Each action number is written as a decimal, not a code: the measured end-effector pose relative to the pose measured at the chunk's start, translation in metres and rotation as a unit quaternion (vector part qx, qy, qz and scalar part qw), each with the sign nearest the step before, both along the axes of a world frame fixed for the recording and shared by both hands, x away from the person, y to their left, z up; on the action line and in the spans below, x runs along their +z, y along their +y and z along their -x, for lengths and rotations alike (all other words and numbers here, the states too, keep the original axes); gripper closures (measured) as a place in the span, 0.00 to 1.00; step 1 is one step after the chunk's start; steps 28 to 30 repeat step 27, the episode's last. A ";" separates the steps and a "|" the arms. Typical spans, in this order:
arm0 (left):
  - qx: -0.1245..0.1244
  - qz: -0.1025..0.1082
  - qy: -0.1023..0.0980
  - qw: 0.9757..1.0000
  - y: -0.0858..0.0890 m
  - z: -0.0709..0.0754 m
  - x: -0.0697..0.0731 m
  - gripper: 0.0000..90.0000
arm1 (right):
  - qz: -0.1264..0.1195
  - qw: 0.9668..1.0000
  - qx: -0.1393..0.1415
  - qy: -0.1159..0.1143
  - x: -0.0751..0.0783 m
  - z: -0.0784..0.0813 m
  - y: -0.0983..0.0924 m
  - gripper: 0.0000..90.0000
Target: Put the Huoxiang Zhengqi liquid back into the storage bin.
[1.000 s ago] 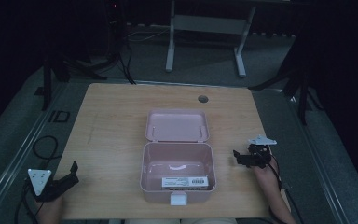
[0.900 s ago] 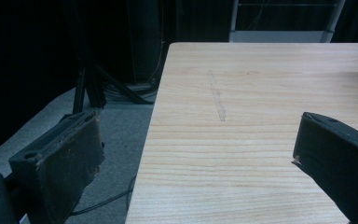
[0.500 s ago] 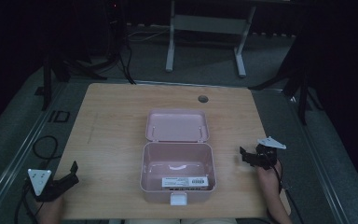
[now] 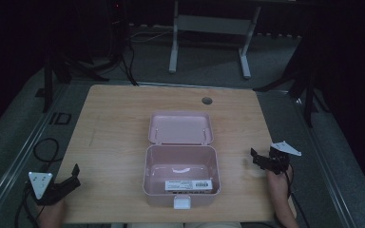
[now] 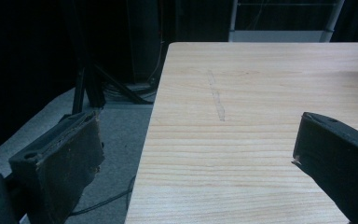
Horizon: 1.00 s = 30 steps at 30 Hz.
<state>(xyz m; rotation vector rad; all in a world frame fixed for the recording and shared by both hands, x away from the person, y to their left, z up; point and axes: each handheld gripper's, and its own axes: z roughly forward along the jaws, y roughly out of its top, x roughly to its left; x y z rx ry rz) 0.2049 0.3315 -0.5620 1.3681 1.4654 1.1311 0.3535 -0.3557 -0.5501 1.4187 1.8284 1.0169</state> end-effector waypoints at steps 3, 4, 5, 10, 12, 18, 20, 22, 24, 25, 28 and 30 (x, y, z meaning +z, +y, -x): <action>0.000 0.000 0.000 1.000 0.000 0.000 0.000 0.02 | 0.010 1.000 0.010 -0.010 0.001 0.001 0.002 0.13; 0.000 -0.001 0.000 1.000 0.000 0.000 0.000 0.02 | 0.010 1.000 0.013 -0.013 0.002 0.001 0.002 0.13; 0.000 0.000 0.000 1.000 0.000 0.000 0.000 0.02 | 0.010 1.000 0.015 -0.015 0.002 0.002 0.002 0.13; 0.000 0.000 -0.001 1.000 0.000 0.000 0.000 0.02 | 0.003 1.000 0.001 -0.022 0.003 0.001 -0.004 0.13; 0.000 -0.001 -0.001 1.000 0.000 0.000 0.000 0.02 | -0.001 1.000 -0.004 -0.018 0.002 0.001 -0.007 0.13; 0.000 0.000 0.000 1.000 0.000 0.000 0.000 0.02 | 0.006 1.000 -0.011 -0.019 0.002 0.000 -0.009 0.13; -0.001 -0.001 0.000 1.000 0.000 0.000 0.000 0.02 | 0.012 1.000 -0.020 -0.021 0.002 0.001 -0.010 0.13; -0.001 -0.001 -0.001 1.000 0.000 0.000 0.000 0.02 | 0.008 1.000 -0.023 -0.018 0.002 0.000 -0.012 0.13; -0.001 0.000 0.000 1.000 0.000 0.000 0.000 0.02 | 0.008 0.999 -0.029 -0.016 0.001 0.001 -0.014 0.14; -0.001 -0.001 0.000 1.000 0.000 0.000 0.000 0.02 | 0.005 0.999 -0.028 -0.014 0.001 0.001 -0.014 0.14; -0.002 -0.001 0.001 1.000 0.000 0.000 0.000 0.02 | 0.005 1.000 -0.028 -0.013 0.001 0.001 -0.014 0.14; -0.002 -0.001 0.001 1.000 0.000 0.000 0.000 0.02 | 0.005 1.000 -0.028 -0.013 0.001 0.001 -0.014 0.14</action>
